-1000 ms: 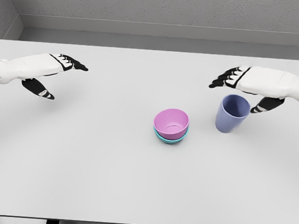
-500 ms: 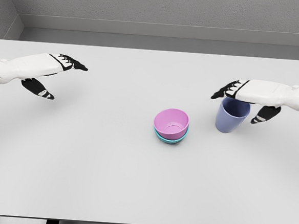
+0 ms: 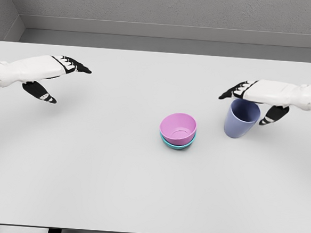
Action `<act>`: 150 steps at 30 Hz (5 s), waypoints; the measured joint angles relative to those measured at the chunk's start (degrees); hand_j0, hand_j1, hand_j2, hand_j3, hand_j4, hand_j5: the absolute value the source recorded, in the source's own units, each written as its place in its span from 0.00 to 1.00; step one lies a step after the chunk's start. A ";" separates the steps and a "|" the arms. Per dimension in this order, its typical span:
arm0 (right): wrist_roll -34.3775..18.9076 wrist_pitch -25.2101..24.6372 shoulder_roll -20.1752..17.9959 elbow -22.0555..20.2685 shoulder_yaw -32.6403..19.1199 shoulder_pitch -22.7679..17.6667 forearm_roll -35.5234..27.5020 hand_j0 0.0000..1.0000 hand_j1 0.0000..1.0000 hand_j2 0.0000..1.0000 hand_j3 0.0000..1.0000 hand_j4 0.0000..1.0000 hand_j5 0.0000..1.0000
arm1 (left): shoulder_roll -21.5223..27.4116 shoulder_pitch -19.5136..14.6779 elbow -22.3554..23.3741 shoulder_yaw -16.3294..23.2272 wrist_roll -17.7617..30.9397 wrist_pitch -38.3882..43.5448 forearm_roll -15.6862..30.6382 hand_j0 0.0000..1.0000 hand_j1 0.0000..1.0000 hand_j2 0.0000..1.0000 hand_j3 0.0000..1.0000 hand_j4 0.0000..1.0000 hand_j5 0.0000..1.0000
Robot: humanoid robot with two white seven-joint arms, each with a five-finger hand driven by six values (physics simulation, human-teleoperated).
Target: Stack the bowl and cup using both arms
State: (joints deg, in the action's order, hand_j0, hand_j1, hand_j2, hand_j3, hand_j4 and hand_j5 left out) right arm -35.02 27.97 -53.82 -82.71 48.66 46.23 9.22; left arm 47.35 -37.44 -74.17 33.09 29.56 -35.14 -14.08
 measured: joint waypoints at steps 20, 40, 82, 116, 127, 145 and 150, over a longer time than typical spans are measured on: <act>0.05 0.05 0.86 0.88 2.49 0.00 0.15 0.77 0.77 0.77 0.77 0.77 0.77 | 0.20 0.00 0.20 0.00 0.00 0.00 0.02 1.00 1.00 1.00 1.00 1.00 1.00; 0.00 0.20 0.81 0.49 1.91 1.49 0.36 0.67 0.67 0.67 0.67 0.67 0.67 | 0.25 0.00 0.33 0.00 0.00 0.00 -0.01 1.00 1.00 1.00 1.00 1.00 1.00; -0.01 0.12 1.07 -4.47 -0.51 6.15 0.08 0.64 0.64 0.64 0.64 0.64 0.64 | 0.37 0.00 0.20 0.00 0.00 0.00 -0.01 1.00 1.00 1.00 1.00 1.00 1.00; -0.01 0.91 4.21 -17.30 -1.60 6.06 0.08 0.65 0.65 0.65 0.65 0.65 0.65 | 0.40 1.32 0.42 -2.55 0.01 0.00 -0.37 1.00 1.00 1.00 1.00 1.00 1.00; -0.02 1.19 5.24 -17.73 0.88 5.80 0.12 0.65 0.65 0.65 0.65 0.65 0.65 | 0.50 1.49 0.12 -2.57 0.09 0.00 -0.36 1.00 1.00 1.00 1.00 1.00 1.00; -0.01 0.22 5.87 -17.48 2.96 5.80 0.69 0.66 0.66 0.66 0.66 0.66 0.66 | 0.61 2.11 0.10 -3.51 0.09 0.00 -0.38 1.00 1.00 1.00 1.00 1.00 1.00; -0.02 0.16 5.91 -17.34 3.26 5.80 0.73 0.87 0.87 0.87 0.87 0.87 0.87 | 0.66 2.90 0.12 -4.37 0.09 0.00 -0.45 1.00 1.00 1.00 1.00 1.00 1.00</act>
State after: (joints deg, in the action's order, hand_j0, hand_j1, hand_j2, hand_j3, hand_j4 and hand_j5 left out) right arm -35.03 28.14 -47.91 -100.05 51.92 52.03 9.95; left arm 48.01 -34.54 -74.05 28.71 29.65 -35.14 -14.52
